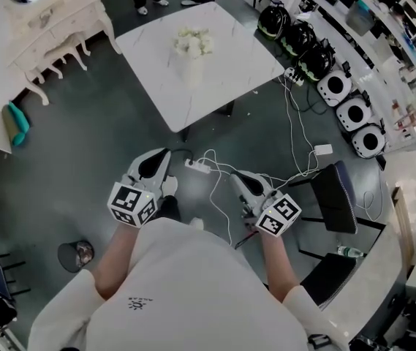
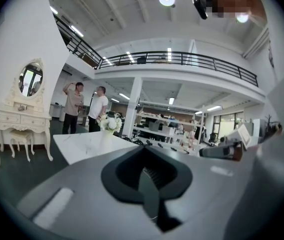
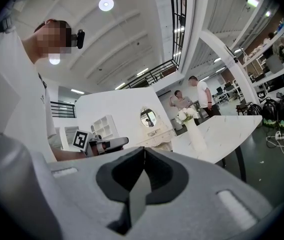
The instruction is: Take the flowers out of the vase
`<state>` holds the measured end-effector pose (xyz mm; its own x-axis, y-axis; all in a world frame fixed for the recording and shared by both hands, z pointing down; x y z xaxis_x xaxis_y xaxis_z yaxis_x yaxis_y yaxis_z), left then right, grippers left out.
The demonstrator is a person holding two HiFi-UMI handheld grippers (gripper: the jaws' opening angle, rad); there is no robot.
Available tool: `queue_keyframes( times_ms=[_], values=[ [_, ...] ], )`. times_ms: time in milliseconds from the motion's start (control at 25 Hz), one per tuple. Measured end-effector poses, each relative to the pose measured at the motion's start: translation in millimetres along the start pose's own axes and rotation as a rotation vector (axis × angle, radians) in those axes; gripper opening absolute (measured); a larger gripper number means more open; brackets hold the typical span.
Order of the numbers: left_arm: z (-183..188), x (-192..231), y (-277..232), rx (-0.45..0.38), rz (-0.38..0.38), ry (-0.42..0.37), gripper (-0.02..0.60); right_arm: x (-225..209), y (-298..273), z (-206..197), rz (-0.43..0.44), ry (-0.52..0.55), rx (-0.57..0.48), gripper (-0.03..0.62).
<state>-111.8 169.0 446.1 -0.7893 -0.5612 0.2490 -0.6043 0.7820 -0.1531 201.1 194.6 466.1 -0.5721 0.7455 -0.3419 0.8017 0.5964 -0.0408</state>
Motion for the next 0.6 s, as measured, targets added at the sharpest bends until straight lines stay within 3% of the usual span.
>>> queue_keyframes(
  times_ms=[600],
  values=[
    [30, 86, -76, 0.007, -0.05, -0.008, -0.011, -56, -85, 27, -0.021, 0.015, -0.017, 0.0]
  ],
)
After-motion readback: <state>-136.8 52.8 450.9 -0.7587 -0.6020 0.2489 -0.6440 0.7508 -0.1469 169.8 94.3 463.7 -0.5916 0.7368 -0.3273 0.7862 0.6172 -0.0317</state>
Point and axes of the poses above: the fingertips, and each gripper's own axes: y backward along the fingers, x to its left, z out of its top, the point moved 10 cm from there along y, backward along the fingers, and after that the axes turned 4 degrees about y, right-handed, at the moved point
